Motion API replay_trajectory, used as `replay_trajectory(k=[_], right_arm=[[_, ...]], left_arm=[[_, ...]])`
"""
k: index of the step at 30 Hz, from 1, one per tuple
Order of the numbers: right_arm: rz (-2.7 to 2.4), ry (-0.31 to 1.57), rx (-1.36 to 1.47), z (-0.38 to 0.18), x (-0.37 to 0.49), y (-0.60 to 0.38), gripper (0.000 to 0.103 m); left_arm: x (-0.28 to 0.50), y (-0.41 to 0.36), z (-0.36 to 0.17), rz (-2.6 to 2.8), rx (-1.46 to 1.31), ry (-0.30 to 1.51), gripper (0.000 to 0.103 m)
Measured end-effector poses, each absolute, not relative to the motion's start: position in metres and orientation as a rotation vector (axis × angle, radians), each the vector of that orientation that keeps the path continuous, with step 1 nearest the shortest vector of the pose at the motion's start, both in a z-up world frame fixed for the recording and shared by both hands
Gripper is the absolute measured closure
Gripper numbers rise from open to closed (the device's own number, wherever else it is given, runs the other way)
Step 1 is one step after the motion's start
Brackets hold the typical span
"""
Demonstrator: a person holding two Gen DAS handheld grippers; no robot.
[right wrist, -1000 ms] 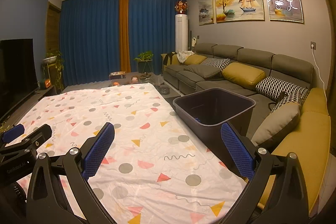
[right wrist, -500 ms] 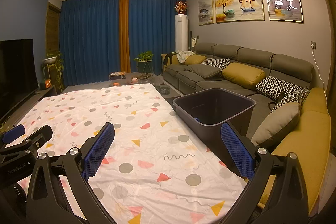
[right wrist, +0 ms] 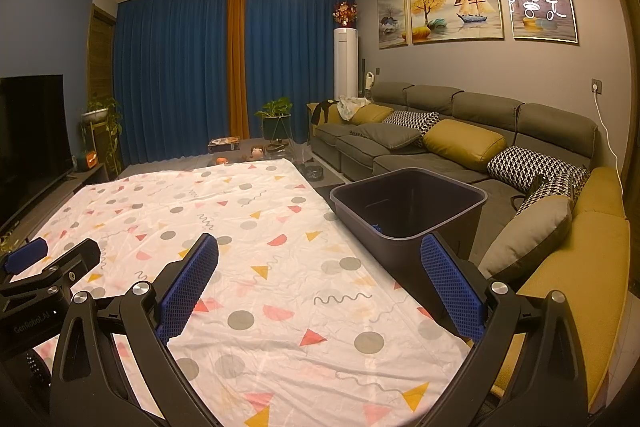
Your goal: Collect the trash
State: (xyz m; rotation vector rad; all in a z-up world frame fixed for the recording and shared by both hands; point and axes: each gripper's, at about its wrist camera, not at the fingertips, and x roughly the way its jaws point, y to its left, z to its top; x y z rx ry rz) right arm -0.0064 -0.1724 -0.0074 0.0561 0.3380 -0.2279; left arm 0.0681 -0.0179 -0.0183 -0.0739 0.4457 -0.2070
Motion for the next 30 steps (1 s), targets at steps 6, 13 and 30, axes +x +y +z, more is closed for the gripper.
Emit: replay_trajectory(k=[6, 13, 30], right_arm=[[-0.226, 0.337, 0.057, -0.0073, -0.0066, -0.173, 0.005], [-0.227, 0.337, 0.06, -0.007, -0.0079, -0.1729, 0.005], [-0.228, 0.335, 0.064, -0.0064, -0.0096, -0.1723, 0.005]], left_arm=[[0.0683, -0.0174, -0.0181, -0.207, -0.074, 0.445, 0.006], [0.068, -0.0174, -0.0181, -0.208, -0.075, 0.446, 0.006], [0.0671, -0.0177, -0.0183, -0.208, -0.075, 0.444, 0.006]])
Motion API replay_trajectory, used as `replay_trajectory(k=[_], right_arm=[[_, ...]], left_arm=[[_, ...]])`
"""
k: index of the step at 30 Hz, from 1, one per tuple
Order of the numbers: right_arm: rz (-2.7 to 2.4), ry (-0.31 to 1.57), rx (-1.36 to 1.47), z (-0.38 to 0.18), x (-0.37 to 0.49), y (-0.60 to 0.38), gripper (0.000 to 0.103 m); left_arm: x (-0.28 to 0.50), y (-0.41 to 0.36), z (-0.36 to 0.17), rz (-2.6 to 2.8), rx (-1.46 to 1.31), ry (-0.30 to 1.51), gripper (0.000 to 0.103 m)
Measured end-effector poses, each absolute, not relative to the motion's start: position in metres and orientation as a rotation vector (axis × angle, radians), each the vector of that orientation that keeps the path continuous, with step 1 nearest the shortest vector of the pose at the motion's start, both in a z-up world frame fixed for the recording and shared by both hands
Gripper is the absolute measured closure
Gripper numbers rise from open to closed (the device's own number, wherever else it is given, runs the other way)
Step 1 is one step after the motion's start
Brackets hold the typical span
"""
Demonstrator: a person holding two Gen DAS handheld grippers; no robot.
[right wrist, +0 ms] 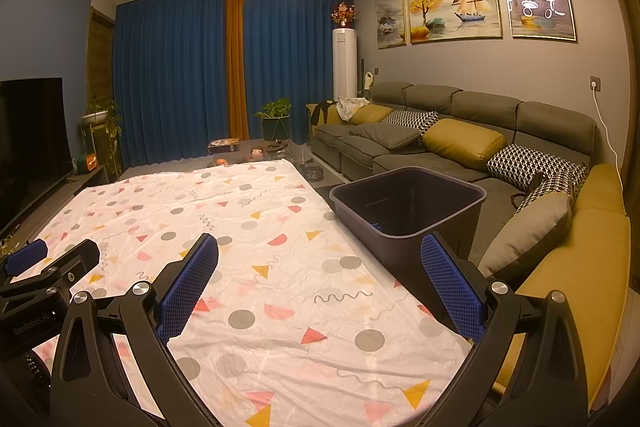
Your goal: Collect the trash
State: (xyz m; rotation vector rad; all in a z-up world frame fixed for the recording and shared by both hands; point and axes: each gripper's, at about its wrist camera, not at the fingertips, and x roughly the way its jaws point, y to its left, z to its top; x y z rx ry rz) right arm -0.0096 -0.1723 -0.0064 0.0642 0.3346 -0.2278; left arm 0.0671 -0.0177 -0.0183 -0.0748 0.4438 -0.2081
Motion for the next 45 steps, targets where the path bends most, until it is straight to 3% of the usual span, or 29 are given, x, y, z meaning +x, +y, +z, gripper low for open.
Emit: replay_trajectory(k=[28, 33, 45], right_arm=[[-0.228, 0.334, 0.067, -0.006, -0.009, -0.171, 0.005], [-0.227, 0.335, 0.068, -0.006, -0.009, -0.17, 0.005], [-0.224, 0.335, 0.073, -0.008, -0.009, -0.169, 0.005]], left_arm=[[0.061, -0.019, -0.018, -0.229, -0.053, 0.434, 0.006], [0.057, -0.023, -0.017, -0.248, -0.033, 0.426, 0.019], [0.058, -0.025, -0.014, -0.251, -0.017, 0.43, 0.02]])
